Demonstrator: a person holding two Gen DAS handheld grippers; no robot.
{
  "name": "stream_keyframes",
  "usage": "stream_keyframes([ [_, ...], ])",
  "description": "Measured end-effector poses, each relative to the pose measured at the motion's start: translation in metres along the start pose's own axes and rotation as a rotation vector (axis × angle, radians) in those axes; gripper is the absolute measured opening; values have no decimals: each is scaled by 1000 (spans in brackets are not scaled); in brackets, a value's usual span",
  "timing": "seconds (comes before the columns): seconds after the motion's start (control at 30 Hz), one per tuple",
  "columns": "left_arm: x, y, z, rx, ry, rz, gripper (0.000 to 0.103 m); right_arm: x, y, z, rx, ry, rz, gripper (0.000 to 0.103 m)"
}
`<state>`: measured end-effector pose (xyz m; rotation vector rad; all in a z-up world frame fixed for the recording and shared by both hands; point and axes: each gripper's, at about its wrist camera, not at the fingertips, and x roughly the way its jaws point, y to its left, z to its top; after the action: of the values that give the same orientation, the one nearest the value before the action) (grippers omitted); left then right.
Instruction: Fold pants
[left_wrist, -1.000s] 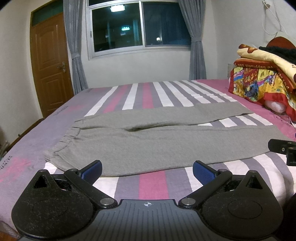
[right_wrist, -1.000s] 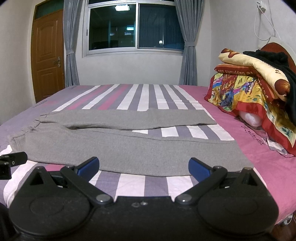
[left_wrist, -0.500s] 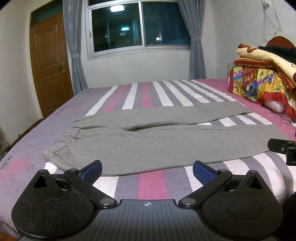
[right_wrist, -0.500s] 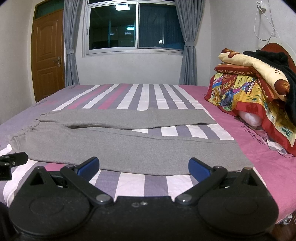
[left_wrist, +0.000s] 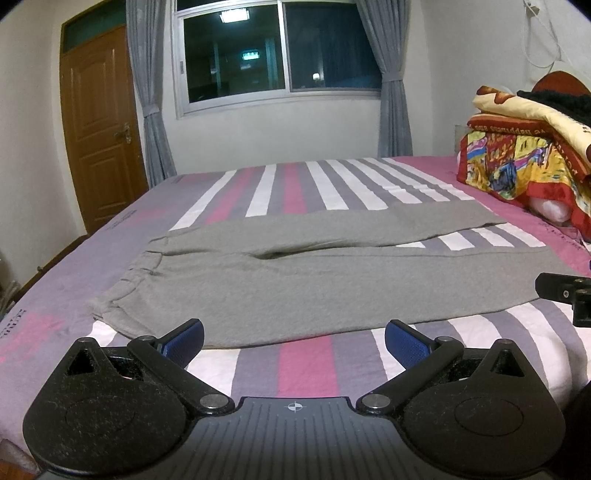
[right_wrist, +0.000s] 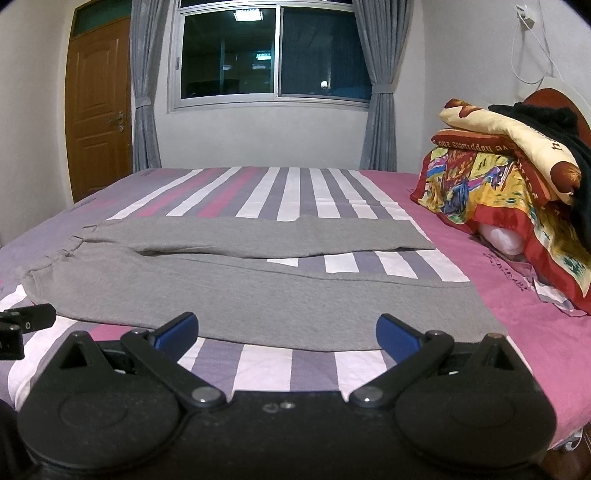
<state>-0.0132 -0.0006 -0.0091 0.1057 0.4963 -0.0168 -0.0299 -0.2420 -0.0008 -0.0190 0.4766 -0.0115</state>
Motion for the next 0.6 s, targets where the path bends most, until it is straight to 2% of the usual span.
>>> stream_keyframes([
  [0.6, 4, 3, -4, -5, 31, -6, 103, 1, 4, 6, -11, 7, 20, 102],
])
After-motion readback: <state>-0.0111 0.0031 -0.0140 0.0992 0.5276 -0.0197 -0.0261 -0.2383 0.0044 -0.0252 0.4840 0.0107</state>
